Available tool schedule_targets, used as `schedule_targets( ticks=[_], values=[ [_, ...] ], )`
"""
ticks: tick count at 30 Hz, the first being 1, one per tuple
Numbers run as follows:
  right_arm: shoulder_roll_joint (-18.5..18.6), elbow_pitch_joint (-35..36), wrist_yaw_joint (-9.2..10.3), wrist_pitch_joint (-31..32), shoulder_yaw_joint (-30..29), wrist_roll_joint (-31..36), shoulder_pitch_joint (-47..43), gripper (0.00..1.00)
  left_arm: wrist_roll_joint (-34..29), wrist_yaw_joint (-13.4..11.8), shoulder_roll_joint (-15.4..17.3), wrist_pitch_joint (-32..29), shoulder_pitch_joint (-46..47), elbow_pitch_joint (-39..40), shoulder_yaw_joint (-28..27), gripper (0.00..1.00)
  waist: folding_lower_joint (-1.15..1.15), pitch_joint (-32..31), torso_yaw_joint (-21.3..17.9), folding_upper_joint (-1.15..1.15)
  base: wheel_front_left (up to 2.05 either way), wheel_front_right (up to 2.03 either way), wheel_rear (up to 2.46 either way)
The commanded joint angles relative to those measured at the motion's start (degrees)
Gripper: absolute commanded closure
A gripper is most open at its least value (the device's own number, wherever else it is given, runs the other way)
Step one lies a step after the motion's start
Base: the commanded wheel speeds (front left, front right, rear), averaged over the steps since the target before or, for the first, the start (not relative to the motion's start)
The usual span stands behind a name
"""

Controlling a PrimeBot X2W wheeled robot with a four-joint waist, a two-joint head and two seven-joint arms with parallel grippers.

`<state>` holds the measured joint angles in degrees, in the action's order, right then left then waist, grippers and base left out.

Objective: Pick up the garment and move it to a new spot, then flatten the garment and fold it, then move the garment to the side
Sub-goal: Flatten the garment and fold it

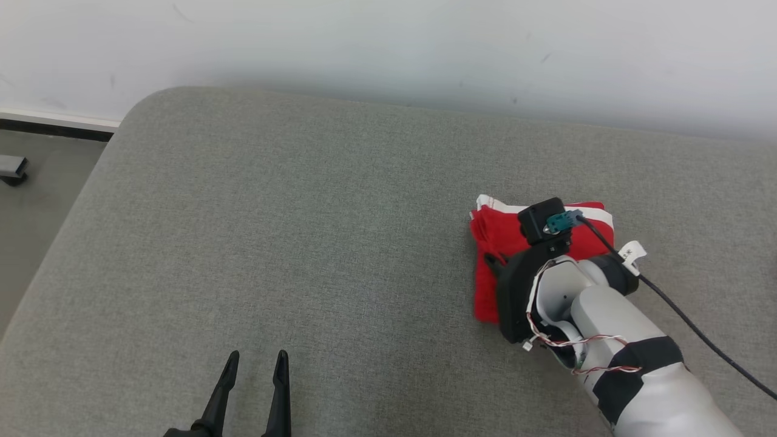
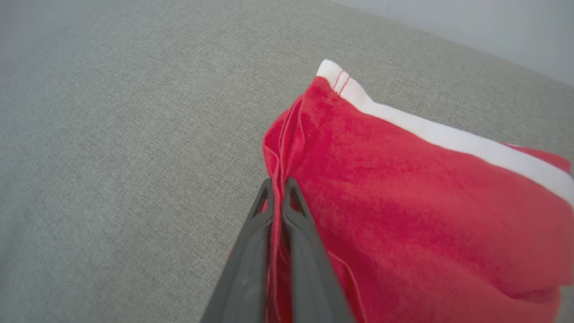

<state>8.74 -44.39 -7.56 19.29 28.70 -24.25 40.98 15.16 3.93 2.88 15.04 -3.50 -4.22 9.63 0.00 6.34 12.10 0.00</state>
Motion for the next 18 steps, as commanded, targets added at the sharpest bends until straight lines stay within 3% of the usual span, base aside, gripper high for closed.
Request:
schedule_targets(
  ticks=[1,2,3,11,18],
  values=[
    [-0.8,-0.6,0.15,-0.5,1.1,-1.2,0.0,1.00,0.5,-0.3,0.0,0.2,0.5,0.2,0.0,0.00,0.00,0.1,-0.2,0.00,0.00,0.00,0.00],
    [-1.0,-0.8,0.16,-0.9,1.4,-2.0,0.0,0.62,0.6,-0.3,0.0,0.2,0.7,0.3,0.0,0.00,0.00,0.1,-0.3,0.00,0.00,0.00,0.00],
    [-1.0,-1.2,0.16,-1.4,1.6,-2.7,0.0,0.00,0.5,-0.3,0.0,0.2,0.7,0.3,0.0,0.00,0.00,0.1,-0.4,0.00,0.00,0.00,0.00],
    [-2.4,0.1,0.16,-8.2,-0.8,-10.8,1.0,0.00,0.3,-0.3,0.0,0.2,0.4,0.2,-0.4,0.00,0.00,-0.6,-1.5,0.00,0.00,0.00,0.00],
    [3.4,-0.4,0.15,-17.5,-5.5,-11.7,0.5,0.00,0.1,-0.1,0.0,0.2,-0.1,0.1,-0.3,0.00,0.00,-1.8,-2.2,0.00,0.00,0.00,0.00]
  ],
)
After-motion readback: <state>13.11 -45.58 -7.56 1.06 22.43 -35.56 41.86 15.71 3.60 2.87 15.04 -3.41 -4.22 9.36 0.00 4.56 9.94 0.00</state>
